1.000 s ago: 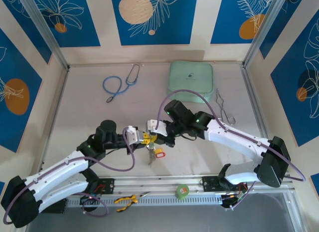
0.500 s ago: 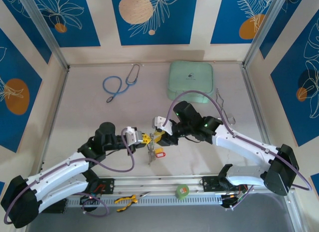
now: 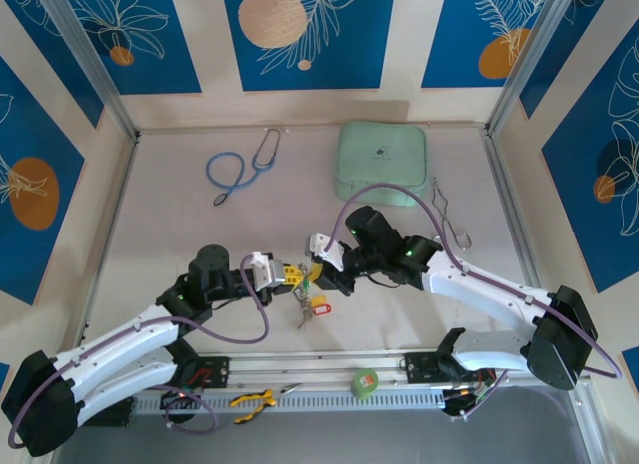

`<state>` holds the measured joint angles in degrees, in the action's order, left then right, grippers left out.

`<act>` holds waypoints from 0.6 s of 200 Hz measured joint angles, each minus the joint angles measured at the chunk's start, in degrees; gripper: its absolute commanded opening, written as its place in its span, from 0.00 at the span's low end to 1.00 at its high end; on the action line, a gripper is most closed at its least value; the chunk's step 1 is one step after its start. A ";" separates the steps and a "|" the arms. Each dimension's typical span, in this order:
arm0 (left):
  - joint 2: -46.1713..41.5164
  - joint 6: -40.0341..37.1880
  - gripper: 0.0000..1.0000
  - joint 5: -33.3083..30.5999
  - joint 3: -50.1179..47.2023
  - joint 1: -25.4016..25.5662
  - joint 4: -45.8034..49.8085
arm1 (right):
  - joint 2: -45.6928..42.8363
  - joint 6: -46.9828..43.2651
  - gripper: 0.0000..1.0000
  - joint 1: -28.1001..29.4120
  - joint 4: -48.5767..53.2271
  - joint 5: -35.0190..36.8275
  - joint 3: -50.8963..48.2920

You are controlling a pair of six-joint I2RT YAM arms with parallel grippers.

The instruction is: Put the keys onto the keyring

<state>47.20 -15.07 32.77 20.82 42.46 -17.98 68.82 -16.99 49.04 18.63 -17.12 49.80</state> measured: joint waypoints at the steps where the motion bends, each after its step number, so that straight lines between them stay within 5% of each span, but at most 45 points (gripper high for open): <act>1: 0.00 0.00 0.00 0.00 0.00 0.00 0.00 | 0.00 0.00 0.10 0.00 0.00 0.00 0.00; 120: 0.28 -0.44 0.00 0.48 0.00 0.00 0.39 | 1.57 0.66 0.09 -0.33 0.24 -1.36 -0.07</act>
<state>47.48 -15.51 33.26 20.82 42.46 -17.58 70.39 -16.34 48.71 18.87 -18.48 49.74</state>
